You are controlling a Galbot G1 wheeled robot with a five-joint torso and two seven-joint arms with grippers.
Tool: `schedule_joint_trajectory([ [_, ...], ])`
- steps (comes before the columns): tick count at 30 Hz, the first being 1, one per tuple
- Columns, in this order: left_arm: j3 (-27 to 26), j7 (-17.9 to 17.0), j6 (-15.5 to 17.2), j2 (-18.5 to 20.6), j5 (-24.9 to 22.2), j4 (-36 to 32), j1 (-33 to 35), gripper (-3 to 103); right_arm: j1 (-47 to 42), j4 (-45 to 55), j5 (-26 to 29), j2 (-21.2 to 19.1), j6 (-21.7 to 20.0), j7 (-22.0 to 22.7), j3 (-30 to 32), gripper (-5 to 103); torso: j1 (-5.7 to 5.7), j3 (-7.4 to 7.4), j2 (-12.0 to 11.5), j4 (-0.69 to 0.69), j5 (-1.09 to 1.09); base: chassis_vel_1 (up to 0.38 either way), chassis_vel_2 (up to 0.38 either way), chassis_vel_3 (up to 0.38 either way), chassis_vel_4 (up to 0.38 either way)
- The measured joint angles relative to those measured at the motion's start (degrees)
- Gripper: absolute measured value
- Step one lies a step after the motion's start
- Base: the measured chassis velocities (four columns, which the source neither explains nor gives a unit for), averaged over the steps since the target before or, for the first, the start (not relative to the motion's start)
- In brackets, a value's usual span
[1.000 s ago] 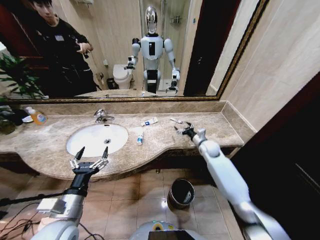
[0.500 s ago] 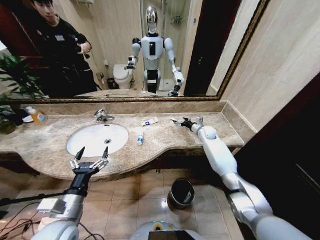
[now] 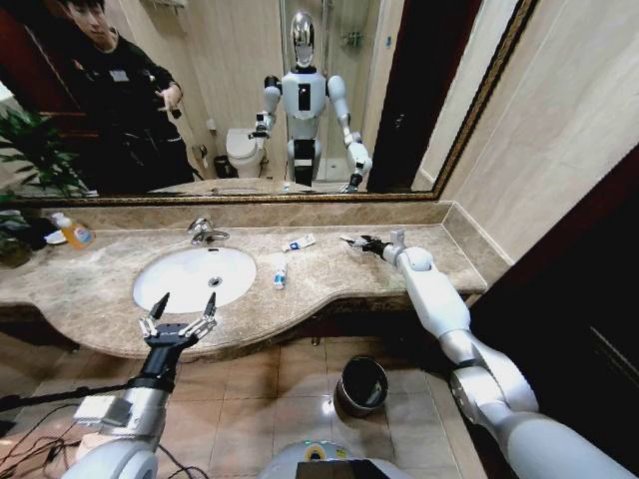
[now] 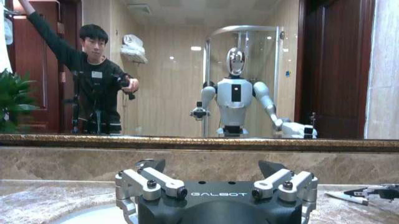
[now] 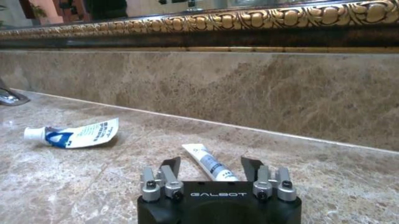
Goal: Pick up the trash from the sink and place it in the trash bin.
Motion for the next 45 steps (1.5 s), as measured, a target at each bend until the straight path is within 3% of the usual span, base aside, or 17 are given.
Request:
schedule_joint_trajectory([
  [2, 0.0, 0.0, 0.0, 0.0, 0.0, 0.0, 0.0, 100, -0.4, 0.0, -0.1, 0.1, 0.2, 0.3, 0.1, 60, 0.00, 0.00, 0.0, 0.00, 0.00, 0.000, 0.000, 0.000, 0.000],
  [5, 0.0, 0.0, 0.0, 0.0, 0.0, 0.0, 0.0, 100, -0.8, 0.0, -0.3, 0.2, 0.8, 0.9, 0.0, 56, 0.00, 0.00, 0.0, 0.00, 0.00, 0.000, 0.000, 0.000, 0.000],
  [12, 0.0, 0.0, 0.0, 0.0, 0.0, 0.0, 0.0, 100, -1.5, 0.3, -0.7, 0.4, 0.9, 2.3, -0.3, 54, 0.00, 0.00, 0.0, 0.00, 0.00, 0.000, 0.000, 0.000, 0.000],
  [15, 0.0, 0.0, 0.0, 0.0, 0.0, 0.0, 0.0, 100, -1.8, 0.7, -0.7, 0.5, 0.8, 3.6, -0.3, 41, 0.00, 0.00, 0.0, 0.00, 0.00, 0.000, 0.000, 0.000, 0.000],
  [17, 0.0, 0.0, 0.0, 0.0, 0.0, 0.0, 0.0, 100, -1.8, 0.7, -0.7, 0.5, 0.8, 3.8, -0.3, 41, 0.00, 0.00, 0.0, 0.00, 0.00, 0.000, 0.000, 0.000, 0.000],
  [18, 0.0, 0.0, 0.0, 0.0, 0.0, 0.0, 0.0, 100, -2.1, 1.0, -0.7, 0.5, 0.8, 4.2, -0.3, 33, 0.00, 0.00, 0.0, 0.00, -0.01, 0.000, 0.000, 0.000, 0.000],
  [21, 0.0, 0.0, 0.0, 0.0, 0.0, 0.0, 0.0, 100, -2.3, 1.1, -0.6, 0.5, 0.8, 4.4, -0.3, 30, 0.00, 0.00, 0.0, 0.00, 0.00, 0.000, 0.000, 0.000, 0.000],
  [24, 0.0, 0.0, 0.0, 0.0, 0.0, 0.0, 0.0, 100, -3.2, 2.0, -0.6, 0.2, 0.8, 4.7, -0.4, 17, 0.00, -0.01, 0.0, 0.00, -0.01, 0.000, 0.000, 0.000, 0.000],
  [45, 0.0, 0.0, 0.0, 0.0, 0.0, 0.0, 0.0, 100, -10.0, 17.3, 7.4, -3.0, -0.7, 14.4, -0.9, 17, 0.00, 0.00, 0.0, 0.00, 0.00, 0.000, 0.000, 0.000, 0.000],
])
